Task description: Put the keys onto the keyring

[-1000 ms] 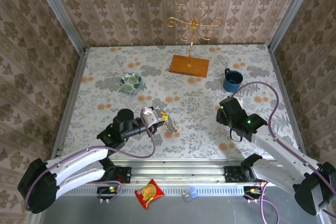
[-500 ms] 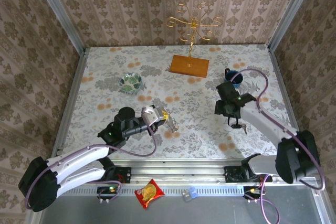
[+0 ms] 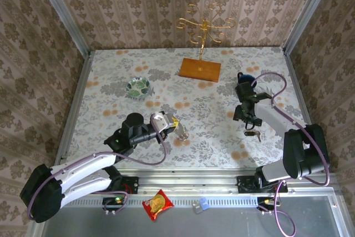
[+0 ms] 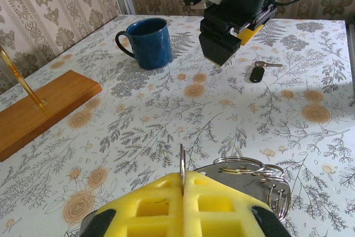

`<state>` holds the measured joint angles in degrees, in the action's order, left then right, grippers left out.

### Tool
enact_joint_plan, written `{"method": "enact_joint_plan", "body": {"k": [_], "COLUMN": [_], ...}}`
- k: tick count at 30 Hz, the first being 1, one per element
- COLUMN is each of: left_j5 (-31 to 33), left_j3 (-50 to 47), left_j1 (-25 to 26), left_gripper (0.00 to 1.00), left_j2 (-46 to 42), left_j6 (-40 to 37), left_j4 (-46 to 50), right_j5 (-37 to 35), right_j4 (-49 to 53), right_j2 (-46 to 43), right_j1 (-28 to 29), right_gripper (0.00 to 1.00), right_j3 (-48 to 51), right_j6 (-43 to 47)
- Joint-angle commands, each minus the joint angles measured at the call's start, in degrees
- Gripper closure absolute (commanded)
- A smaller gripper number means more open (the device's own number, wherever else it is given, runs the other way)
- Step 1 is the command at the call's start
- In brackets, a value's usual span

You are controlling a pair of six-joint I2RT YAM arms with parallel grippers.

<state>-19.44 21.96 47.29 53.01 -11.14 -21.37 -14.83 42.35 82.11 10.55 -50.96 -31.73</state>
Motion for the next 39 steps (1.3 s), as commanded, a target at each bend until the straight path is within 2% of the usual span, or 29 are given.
{"method": "enact_joint_plan", "body": {"k": [1, 7, 16, 20, 25, 31, 35, 39], "left_j5": [-0.4, -0.8, -1.7, -1.7, -2.1, -3.2, -3.9, -4.6], "left_j3": [2.4, 2.8, 3.3, 3.7, 3.8, 3.6, 3.6, 3.6], "left_j1": [0.6, 0.7, 0.9, 0.9, 1.0, 1.0, 1.2, 1.2], "left_gripper": [1.00, 1.00, 1.00, 1.00, 1.00, 1.00, 1.00, 1.00], "left_j2": [0.4, 0.7, 1.0, 1.0, 1.1, 1.2, 1.7, 1.7], "left_j6": [-0.3, -0.3, -0.5, -1.0, -1.2, -0.8, -0.6, -0.9], "left_j4": [-1.1, -1.0, -0.1, 0.6, 0.7, 0.8, 0.5, 0.5], "right_j5": [-0.1, 0.2, 2.3, 5.6, 3.3, 6.2, 8.9, 8.4], "right_j4": [2.1, 2.5, 1.2, 1.3, 0.1, -3.8, -6.3, -7.0], "right_j2": [-1.8, -4.2, -3.2, -0.9, -0.5, 1.6, 4.2, 6.3], "right_j1": [-2.9, -7.6, -8.2, -8.1, -8.4, -11.9, -12.0, -11.9], "right_gripper": [0.25, 0.24, 0.24, 0.28, 0.31, 0.35, 0.41, 0.46], "right_j3": [0.9, 2.1, 3.1, 4.1, 6.1, 7.1, 7.2, 7.3], "right_j6": [-2.3, -3.4, -1.6, -4.8, -9.1, -10.1, -10.6, -11.1]}}
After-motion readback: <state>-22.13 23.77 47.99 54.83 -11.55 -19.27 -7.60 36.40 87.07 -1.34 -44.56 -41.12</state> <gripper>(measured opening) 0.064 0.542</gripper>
